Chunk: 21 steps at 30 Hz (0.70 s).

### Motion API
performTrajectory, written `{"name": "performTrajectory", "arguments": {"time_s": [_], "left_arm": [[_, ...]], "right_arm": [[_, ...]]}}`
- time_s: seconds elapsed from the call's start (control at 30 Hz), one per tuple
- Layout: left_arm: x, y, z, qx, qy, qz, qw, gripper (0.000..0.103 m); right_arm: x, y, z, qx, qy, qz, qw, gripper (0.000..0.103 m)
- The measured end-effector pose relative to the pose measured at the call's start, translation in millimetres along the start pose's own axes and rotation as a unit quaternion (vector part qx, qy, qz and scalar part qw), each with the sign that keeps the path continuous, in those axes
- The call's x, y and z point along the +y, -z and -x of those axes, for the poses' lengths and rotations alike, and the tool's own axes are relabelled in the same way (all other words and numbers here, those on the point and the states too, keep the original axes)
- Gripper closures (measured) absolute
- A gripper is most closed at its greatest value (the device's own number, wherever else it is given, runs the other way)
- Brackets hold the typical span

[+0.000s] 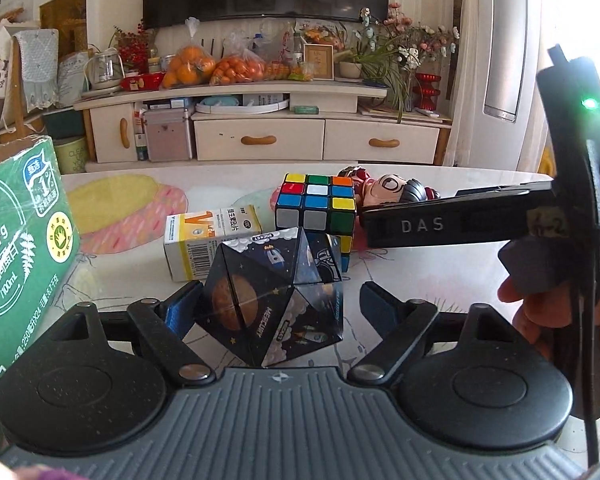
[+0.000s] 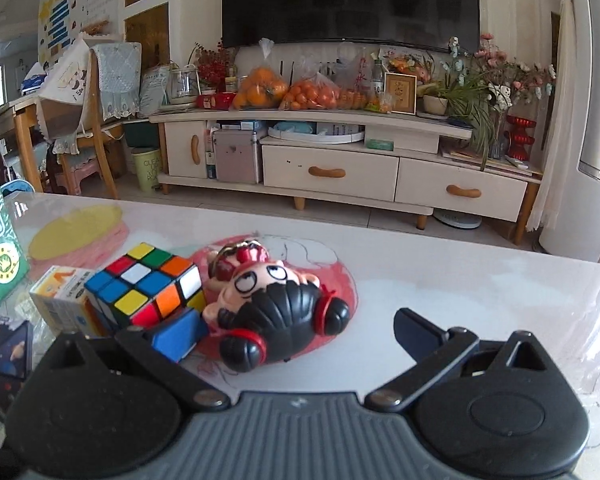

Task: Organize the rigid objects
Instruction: 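Close the left tool on the dark star-printed cube while the right tool grasps the red-black doll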

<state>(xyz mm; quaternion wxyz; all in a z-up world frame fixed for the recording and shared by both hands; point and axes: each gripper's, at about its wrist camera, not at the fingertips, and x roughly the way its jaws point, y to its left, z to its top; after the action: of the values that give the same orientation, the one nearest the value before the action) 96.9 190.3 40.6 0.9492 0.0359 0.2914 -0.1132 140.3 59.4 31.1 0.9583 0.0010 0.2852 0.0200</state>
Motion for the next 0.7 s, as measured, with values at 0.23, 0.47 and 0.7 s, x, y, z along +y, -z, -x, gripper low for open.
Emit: {"name": "performTrajectory", "arguments": {"time_s": [0.23,0.47,0.7], "left_arm": [[1.1,0.0,-2.3,-0.001,-0.007,-0.003,1.0,0.013],[0.7,1.5,2.4,-0.002,-0.008,-0.003,1.0,0.014],[-2.9,7.5,12.4,0.001,-0.011,-0.002,0.9999,0.019]], "right_arm": [[9.9,-1.8,-7.7,0.014,-0.004,0.028,1.0,0.022],[17.5,0.7,-3.1,0.006,0.004,0.053,0.999,0.025],[16.9,7.0,10.0,0.004,0.009,0.037,0.999,0.026]]}}
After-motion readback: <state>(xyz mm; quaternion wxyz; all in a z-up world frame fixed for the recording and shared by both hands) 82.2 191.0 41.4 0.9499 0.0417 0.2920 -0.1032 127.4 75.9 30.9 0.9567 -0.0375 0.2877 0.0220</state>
